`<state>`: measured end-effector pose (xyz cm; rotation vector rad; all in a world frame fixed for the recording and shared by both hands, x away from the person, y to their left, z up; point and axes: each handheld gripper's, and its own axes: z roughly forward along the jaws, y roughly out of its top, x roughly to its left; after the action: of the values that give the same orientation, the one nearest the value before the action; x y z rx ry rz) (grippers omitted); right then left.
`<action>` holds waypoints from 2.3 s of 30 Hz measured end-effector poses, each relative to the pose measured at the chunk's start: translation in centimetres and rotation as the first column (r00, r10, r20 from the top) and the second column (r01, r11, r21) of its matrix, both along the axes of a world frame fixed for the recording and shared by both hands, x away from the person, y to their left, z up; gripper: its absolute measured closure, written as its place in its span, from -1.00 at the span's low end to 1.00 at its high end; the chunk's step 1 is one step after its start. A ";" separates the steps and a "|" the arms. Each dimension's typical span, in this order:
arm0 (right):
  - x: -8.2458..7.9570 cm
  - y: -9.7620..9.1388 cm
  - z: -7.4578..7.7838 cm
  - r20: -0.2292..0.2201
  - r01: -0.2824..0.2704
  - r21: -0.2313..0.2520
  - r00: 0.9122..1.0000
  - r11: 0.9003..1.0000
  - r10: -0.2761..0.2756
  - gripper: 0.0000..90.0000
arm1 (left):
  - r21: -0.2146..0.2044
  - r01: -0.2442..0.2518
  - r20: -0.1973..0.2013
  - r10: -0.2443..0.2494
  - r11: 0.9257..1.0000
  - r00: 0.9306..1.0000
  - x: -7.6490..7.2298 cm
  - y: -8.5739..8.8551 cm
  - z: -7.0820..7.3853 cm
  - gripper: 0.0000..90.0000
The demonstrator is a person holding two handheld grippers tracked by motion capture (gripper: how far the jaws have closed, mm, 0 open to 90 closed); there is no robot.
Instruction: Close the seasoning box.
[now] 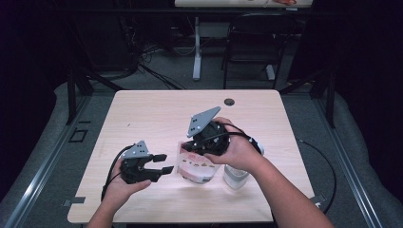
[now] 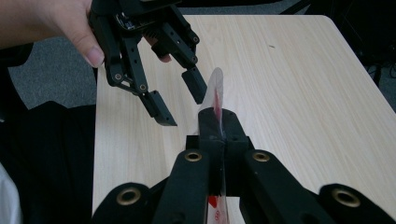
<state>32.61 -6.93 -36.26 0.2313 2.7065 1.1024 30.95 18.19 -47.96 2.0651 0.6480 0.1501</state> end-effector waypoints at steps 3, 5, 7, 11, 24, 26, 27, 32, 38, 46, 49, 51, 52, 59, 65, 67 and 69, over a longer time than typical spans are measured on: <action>0.0 -0.1 0.2 0.004 -0.002 -0.003 1.000 1.000 0.002 1.00 | -0.019 0.008 -0.007 -0.008 1.000 1.000 0.0 -0.2 -0.2 0.02; -0.1 -0.1 0.3 0.006 -0.004 -0.002 1.000 1.000 0.004 1.00 | -0.024 0.019 -0.016 -0.019 1.000 1.000 0.0 -0.4 -0.3 0.02; -0.1 -0.2 0.4 0.005 -0.007 0.000 1.000 1.000 0.007 1.00 | -0.023 0.037 -0.018 -0.037 0.999 0.999 -0.1 -0.7 -0.4 0.01; -0.2 -0.1 0.4 0.009 -0.005 -0.001 1.000 1.000 0.005 1.00 | -0.014 0.063 -0.016 -0.064 0.998 0.998 -0.2 -1.2 -0.5 0.00; -0.6 0.3 1.0 0.020 -0.029 -0.011 0.999 1.000 0.029 1.00 | -0.021 0.089 -0.019 -0.090 0.996 0.996 -0.2 -2.1 -1.0 0.00; -0.7 0.3 1.1 0.022 -0.031 -0.011 0.999 0.999 0.031 1.00 | -0.017 0.097 -0.019 -0.098 0.995 0.995 -0.3 -2.3 -1.1 -0.01; -0.7 0.3 1.1 0.022 -0.031 -0.009 0.999 0.999 0.031 1.00 | -0.020 0.103 -0.019 -0.103 0.994 0.994 -0.3 -2.4 -1.2 -0.01; -0.7 0.4 1.2 0.020 -0.043 -0.002 0.999 0.999 0.043 1.00 | 0.000 0.126 -0.017 -0.126 0.992 0.992 -0.4 -2.8 -1.4 -0.02; -0.8 0.5 1.5 0.017 -0.050 0.007 0.999 0.999 0.050 1.00 | 0.001 0.132 -0.022 -0.132 0.991 0.991 -0.4 -3.1 -1.7 -0.02; -0.9 0.6 1.6 0.019 -0.058 0.009 0.998 0.998 0.057 1.00 | -0.008 0.154 -0.029 -0.154 0.988 0.988 -0.2 -3.4 -2.3 -0.06; -0.9 0.5 1.7 0.016 -0.062 0.018 0.998 0.998 0.062 1.00 | 0.008 0.158 -0.022 -0.158 0.987 0.987 -0.2 -3.6 -2.5 -0.08; -0.9 0.5 1.8 0.017 -0.065 0.018 0.998 0.998 0.065 1.00 | -0.005 0.157 -0.025 -0.158 0.988 0.987 -0.2 -3.7 -2.6 -0.08; -0.9 0.5 1.8 0.017 -0.066 0.017 0.998 0.998 0.066 1.00 | -0.006 0.159 -0.023 -0.159 0.987 0.987 -0.1 -3.8 -2.6 -0.08; -1.0 0.5 2.1 0.019 -0.072 0.035 0.997 0.997 0.071 1.00 | -0.001 0.170 -0.040 -0.169 0.986 0.985 0.1 -4.4 -3.5 -0.13; -1.1 0.7 2.3 0.026 -0.076 0.030 0.997 0.997 0.075 1.00 | -0.014 0.169 -0.042 -0.170 0.985 0.985 0.3 -4.3 -3.9 -0.15; -1.1 0.7 2.3 0.027 -0.075 0.032 0.997 0.997 0.074 1.00 | -0.019 0.167 -0.029 -0.168 0.986 0.985 0.3 -4.3 -3.9 -0.15; -1.1 0.7 2.4 0.028 -0.073 0.036 0.997 0.997 0.072 1.00 | -0.021 0.161 -0.028 -0.162 0.987 0.986 0.3 -4.2 -3.9 -0.15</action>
<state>31.47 -6.21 -33.90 0.1243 2.6922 1.1677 31.22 14.00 -51.90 2.0952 0.4952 0.0195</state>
